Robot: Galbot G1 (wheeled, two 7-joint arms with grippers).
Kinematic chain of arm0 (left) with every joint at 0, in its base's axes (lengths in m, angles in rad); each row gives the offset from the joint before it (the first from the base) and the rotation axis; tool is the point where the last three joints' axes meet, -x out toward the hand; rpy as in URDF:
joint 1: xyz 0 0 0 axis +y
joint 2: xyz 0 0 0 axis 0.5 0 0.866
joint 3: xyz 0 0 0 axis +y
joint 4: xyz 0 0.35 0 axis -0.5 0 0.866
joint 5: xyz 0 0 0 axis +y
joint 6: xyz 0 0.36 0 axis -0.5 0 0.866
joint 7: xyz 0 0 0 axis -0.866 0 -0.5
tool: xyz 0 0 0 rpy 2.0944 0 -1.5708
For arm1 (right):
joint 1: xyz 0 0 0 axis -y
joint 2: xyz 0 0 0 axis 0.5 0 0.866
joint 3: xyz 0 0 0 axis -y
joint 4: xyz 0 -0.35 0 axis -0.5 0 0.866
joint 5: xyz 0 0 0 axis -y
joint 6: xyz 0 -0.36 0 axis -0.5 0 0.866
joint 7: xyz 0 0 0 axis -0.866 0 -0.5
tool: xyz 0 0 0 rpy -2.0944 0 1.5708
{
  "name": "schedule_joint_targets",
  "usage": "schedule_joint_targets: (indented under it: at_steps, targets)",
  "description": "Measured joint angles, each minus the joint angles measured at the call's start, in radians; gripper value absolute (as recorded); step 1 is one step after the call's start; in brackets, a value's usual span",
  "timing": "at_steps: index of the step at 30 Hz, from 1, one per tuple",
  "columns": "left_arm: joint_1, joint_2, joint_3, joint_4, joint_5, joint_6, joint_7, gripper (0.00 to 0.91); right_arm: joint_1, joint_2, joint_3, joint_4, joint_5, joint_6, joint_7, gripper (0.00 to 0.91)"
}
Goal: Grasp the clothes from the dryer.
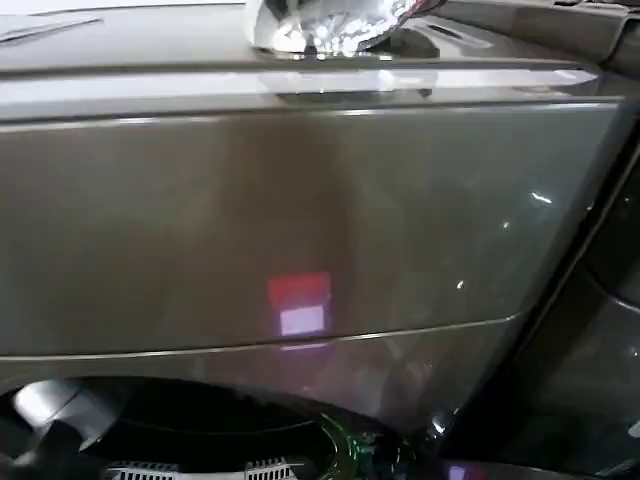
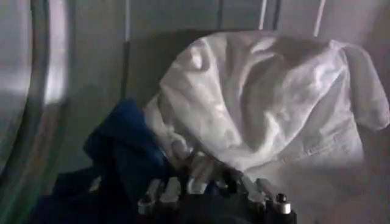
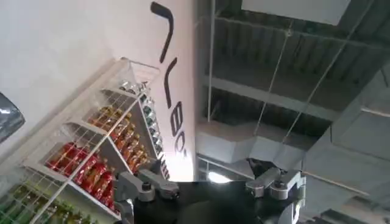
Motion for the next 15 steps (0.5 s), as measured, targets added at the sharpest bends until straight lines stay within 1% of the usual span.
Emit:
schedule_joint_targets:
  at_steps: [8, 15]
  targets:
    - [0.017, -0.007, -0.051, -0.021, -0.050, 0.024, -0.063, 0.000, 0.005, -0.001, -0.002, -0.005, -0.001, 0.001, 0.000, 0.907]
    - [0.050, -0.005, -0.131, -0.065, -0.116, 0.044, -0.170, 0.000, 0.006, -0.004, -0.003, -0.005, 0.000, 0.004, 0.001, 0.907]
